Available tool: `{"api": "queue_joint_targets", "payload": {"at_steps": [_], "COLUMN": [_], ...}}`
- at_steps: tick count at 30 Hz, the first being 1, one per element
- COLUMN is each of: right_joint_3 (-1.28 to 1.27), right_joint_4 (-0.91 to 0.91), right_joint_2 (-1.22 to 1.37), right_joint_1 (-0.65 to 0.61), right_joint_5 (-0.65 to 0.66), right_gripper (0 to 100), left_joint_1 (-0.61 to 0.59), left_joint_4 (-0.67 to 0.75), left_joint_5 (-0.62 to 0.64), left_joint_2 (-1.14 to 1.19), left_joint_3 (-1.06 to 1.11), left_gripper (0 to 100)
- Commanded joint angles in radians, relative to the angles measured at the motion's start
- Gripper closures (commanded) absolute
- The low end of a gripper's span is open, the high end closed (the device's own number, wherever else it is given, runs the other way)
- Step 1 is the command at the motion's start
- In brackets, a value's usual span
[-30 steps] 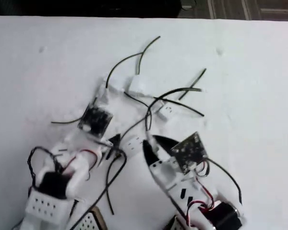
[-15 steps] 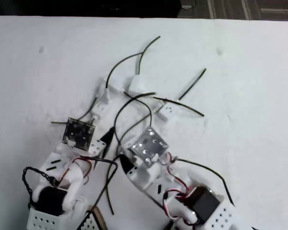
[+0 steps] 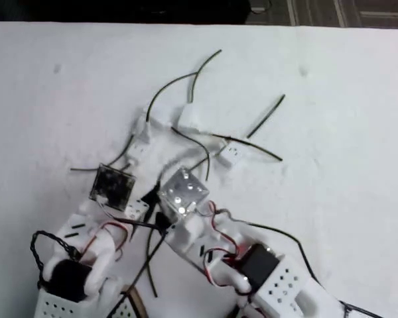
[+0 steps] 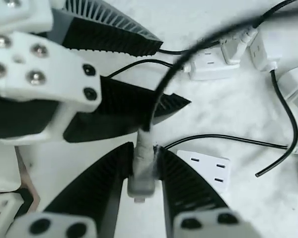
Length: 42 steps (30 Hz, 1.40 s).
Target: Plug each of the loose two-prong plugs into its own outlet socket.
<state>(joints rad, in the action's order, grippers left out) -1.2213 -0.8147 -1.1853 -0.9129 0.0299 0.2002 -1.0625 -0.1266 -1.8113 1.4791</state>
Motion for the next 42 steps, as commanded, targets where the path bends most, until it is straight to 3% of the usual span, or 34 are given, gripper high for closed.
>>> {"api": "queue_joint_targets", "payload": {"at_steps": [1, 8, 14, 19, 28, 35, 42], "right_joint_3": [0.011, 0.011, 0.011, 0.011, 0.06, 0.077, 0.083], "right_joint_4": [0.051, 0.093, 0.099, 0.097, 0.022, 0.021, 0.171], "right_joint_2": [0.045, 0.082, 0.108, 0.102, 0.11, 0.139, 0.352], "right_joint_1": [-0.004, 0.002, 0.002, 0.004, 0.174, 0.223, 0.297], "right_joint_5": [0.003, 0.003, 0.003, 0.003, 0.003, 0.003, 0.011], "right_gripper": [98.1, 98.1, 98.1, 98.1, 98.1, 98.2, 98.2], "left_joint_1": [0.019, 0.022, 0.12, 0.122, -0.077, -0.084, -0.085], "left_joint_4": [-0.008, -0.008, -0.029, -0.028, 0.002, 0.0, -0.002], "left_joint_5": [0.005, 0.005, -0.041, -0.052, -0.051, -0.051, -0.055], "left_joint_2": [-0.01, -0.01, -0.012, -0.012, -0.01, -0.01, -0.01], "left_joint_3": [-0.044, -0.044, -0.044, -0.041, -0.043, -0.038, -0.037], "left_gripper": [78, 78, 78, 78, 78, 78, 78]}}
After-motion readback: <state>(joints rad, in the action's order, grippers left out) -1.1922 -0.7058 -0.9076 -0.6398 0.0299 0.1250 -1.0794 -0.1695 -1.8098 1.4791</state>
